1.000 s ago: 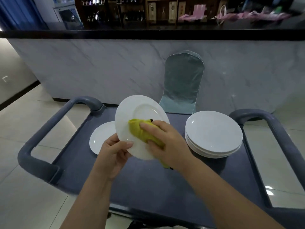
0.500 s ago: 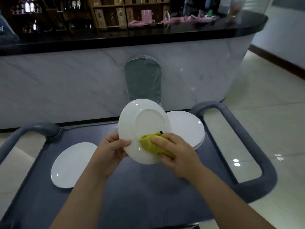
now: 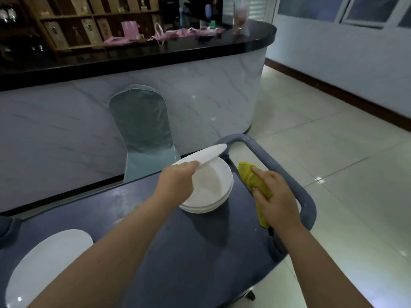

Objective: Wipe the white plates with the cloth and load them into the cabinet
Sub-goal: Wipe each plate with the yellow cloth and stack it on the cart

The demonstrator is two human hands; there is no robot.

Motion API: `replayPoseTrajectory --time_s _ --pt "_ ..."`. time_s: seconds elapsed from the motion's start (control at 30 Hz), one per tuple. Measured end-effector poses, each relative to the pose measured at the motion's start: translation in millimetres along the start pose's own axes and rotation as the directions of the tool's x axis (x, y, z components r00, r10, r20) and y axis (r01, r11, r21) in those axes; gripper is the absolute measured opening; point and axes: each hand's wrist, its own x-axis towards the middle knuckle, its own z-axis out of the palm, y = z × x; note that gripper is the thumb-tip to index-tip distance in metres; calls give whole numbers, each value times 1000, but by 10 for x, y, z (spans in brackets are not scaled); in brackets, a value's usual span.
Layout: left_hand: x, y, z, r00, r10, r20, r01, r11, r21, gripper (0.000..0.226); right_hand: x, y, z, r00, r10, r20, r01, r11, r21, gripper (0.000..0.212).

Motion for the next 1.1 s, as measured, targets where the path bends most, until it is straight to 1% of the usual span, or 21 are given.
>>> replayPoseTrajectory --time_s 0.07,0.13,0.2,0.23,0.27,0.3,0.4,0.47,0.5,0.53,0.57,0.6,0.63,0.67,0.73,0.8,0.87,0.93,1.0,1.07,1.1 --pt "-76 -41 76 991 124 44 -128 988 84 54 -31 -3 -6 1000 14 -16 -14 1000 -13 50" --pt "-181 -76 200 970 183 159 -199 976 88 59 -48 -8 13 999 40 -19 -40 999 2 50" --pt "-287 -106 366 924 158 349 -196 978 76 60 -72 -21 56 999 53 7 -53 998 14 50" --pt "-343 -113 439 881 128 455 -188 978 90 61 -87 -35 85 998 58 25 -58 998 13 49" --pt "-384 -107 492 840 98 533 -185 976 112 62 -107 -54 116 997 64 44 -64 998 13 49" --pt "-417 -101 528 823 97 560 -200 972 124 61 -126 -82 153 996 70 59 -71 997 17 49" --pt "-518 -114 539 855 124 503 -179 982 64 51 -156 -229 296 995 60 83 -65 997 47 49" --pt "-613 -191 473 910 87 406 -74 996 -47 38 -145 -394 432 994 30 105 -38 997 73 49" --pt "-673 -253 413 953 25 301 11 993 -117 33 -135 -505 525 992 4 127 -15 996 83 50" --pt "-736 -334 331 979 -81 189 119 972 -201 29 -126 -634 636 988 -31 154 17 996 93 50" --pt "-809 -434 240 968 -226 106 247 927 -283 25 -126 -777 764 980 -72 185 52 993 108 50" --pt "-907 -560 145 926 -373 63 370 859 -353 19 -139 -933 908 969 -115 219 87 988 131 49" --pt "-1031 -716 65 862 -504 56 477 767 -429 12 -167 -1092 1065 953 -157 257 118 980 162 49" --pt "-1181 -881 -5 777 -624 81 568 639 -518 6 -210 -1244 1229 933 -199 300 144 970 194 49" --pt "-1600 -1219 -125 553 -815 172 691 334 -641 5 -328 -1504 1572 883 -267 387 182 953 242 50" --pt "-2121 -1518 -244 312 -924 221 773 112 -624 15 -473 -1691 1902 829 -296 473 173 942 287 50" --pt "-2652 -1735 -379 82 -981 178 843 -27 -537 19 -622 -1835 2197 779 -293 555 139 943 302 49" --pt "-3067 -1836 -498 -118 -987 108 822 -158 -547 30 -753 -1933 2452 736 -275 618 114 951 288 49" --pt "-3364 -1897 -561 -235 -967 96 745 -242 -621 48 -845 -1987 2661 711 -252 656 91 958 270 48" --pt "-3515 -1963 -576 -289 -938 190 652 -338 -678 64 -896 -2019 2816 693 -213 689 62 969 238 48" --pt "-3536 -2021 -580 -291 -919 267 586 -392 -709 65 -911 -2030 2871 685 -194 702 49 974 220 48"
